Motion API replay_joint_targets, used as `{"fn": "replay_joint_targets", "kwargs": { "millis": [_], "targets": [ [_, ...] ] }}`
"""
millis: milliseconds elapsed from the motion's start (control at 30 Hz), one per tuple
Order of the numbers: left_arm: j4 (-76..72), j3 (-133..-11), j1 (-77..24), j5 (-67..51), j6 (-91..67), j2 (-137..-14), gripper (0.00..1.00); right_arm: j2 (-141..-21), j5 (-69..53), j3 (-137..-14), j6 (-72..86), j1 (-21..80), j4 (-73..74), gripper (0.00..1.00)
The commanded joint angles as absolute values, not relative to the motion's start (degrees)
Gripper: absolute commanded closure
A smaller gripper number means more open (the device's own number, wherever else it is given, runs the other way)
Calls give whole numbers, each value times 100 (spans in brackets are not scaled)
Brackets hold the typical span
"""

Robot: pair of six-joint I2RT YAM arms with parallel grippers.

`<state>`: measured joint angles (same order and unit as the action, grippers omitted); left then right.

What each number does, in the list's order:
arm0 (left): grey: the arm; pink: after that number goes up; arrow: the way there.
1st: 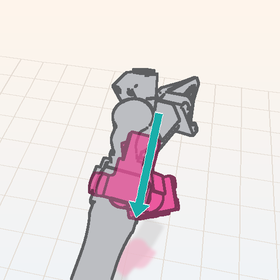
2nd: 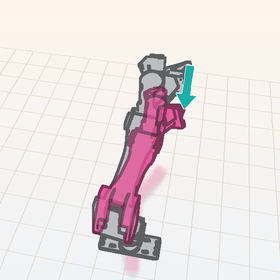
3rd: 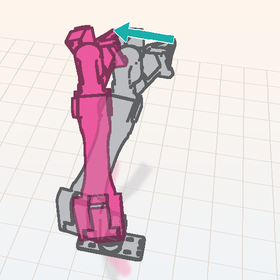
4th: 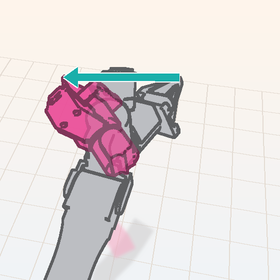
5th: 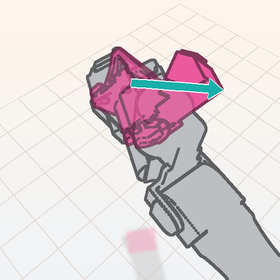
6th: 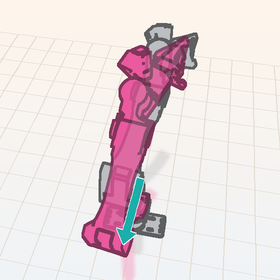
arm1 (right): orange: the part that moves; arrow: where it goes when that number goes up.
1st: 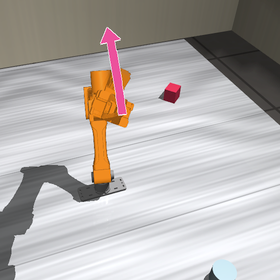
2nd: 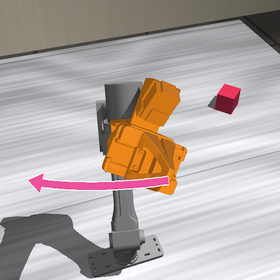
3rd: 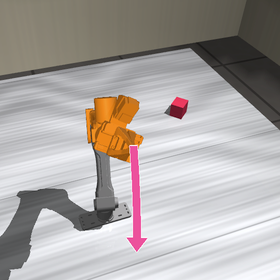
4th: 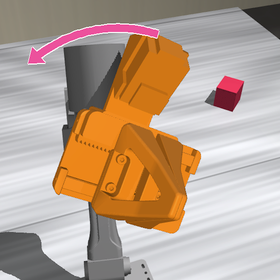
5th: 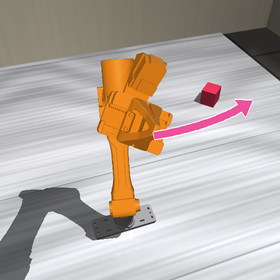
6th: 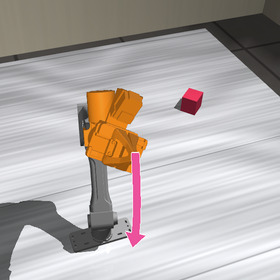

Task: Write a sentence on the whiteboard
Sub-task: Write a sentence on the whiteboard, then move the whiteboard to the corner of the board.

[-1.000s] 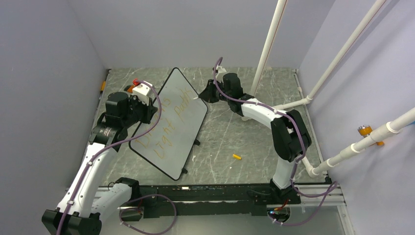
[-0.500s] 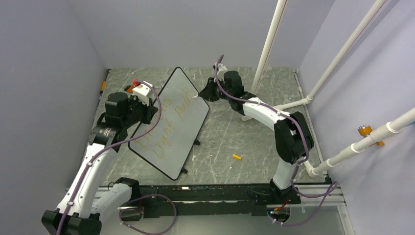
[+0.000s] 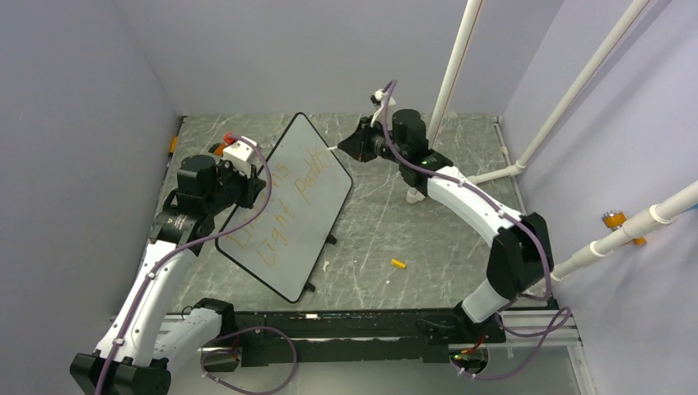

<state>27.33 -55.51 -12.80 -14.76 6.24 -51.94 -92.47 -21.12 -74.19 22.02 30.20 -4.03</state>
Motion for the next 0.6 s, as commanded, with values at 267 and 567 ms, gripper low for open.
{"fn": "replay_joint_targets", "kwargs": {
  "millis": [267,567],
  "targets": [
    [3624,-5345,-1394,-1715,1108,-5186,100,-7938,-1899,-7077,2098,3047,-158,100],
    [4126,-5747,-1436,-1907,934,-5202,100,-7473,-1810,-6768,2099,3050,-22,100]
  ]
}}
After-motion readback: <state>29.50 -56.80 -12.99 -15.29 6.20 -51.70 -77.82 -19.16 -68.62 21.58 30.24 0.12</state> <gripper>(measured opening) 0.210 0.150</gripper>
